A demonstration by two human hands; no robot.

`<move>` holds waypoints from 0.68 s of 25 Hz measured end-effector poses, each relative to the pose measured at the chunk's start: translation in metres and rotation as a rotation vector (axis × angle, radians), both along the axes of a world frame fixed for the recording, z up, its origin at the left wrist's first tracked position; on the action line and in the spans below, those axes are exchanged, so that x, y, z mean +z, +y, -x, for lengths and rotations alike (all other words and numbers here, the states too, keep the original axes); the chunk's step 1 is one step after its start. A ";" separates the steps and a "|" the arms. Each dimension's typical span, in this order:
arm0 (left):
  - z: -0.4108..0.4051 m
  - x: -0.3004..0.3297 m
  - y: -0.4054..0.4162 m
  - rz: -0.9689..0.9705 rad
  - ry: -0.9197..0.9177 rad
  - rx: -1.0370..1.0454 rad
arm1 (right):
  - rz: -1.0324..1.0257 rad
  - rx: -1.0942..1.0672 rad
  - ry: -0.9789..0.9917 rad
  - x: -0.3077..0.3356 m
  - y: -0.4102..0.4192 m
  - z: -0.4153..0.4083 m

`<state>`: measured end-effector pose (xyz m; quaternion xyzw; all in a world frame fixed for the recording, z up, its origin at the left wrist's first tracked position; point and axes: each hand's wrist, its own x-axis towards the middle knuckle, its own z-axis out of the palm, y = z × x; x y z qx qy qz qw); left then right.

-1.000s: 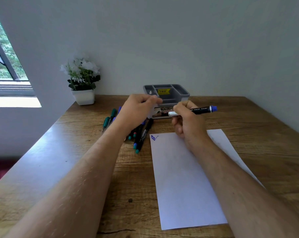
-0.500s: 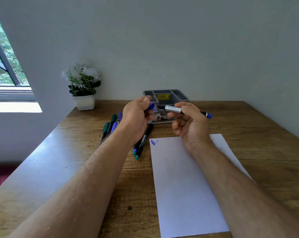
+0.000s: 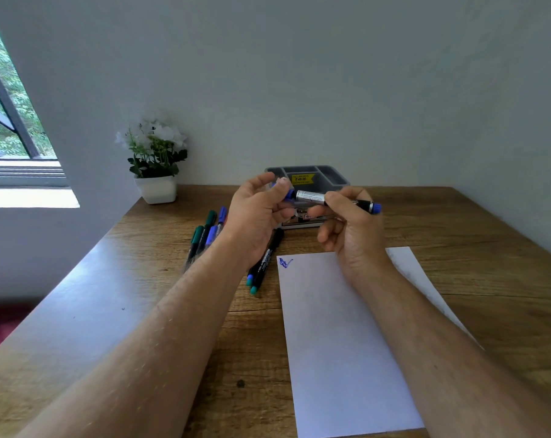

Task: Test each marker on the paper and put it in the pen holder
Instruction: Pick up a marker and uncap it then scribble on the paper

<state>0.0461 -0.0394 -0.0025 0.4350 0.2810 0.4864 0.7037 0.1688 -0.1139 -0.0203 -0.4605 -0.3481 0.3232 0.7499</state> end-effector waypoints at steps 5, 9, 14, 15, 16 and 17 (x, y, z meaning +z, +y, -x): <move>0.005 -0.002 0.004 -0.006 -0.026 0.086 | -0.026 0.027 -0.073 0.000 -0.003 -0.002; 0.006 -0.004 0.007 -0.030 -0.024 0.163 | 0.043 -0.150 -0.593 -0.007 -0.004 -0.003; 0.003 -0.008 0.007 -0.047 0.014 0.174 | 0.012 -0.246 -0.860 -0.017 -0.002 0.001; 0.002 -0.009 0.006 -0.046 0.029 0.168 | 0.017 -0.240 -0.852 -0.018 -0.001 0.001; 0.002 -0.010 0.005 -0.042 0.034 0.161 | 0.027 -0.230 -0.840 -0.019 0.000 0.000; 0.001 -0.010 0.004 -0.037 0.031 0.154 | 0.032 -0.217 -0.820 -0.019 0.000 0.000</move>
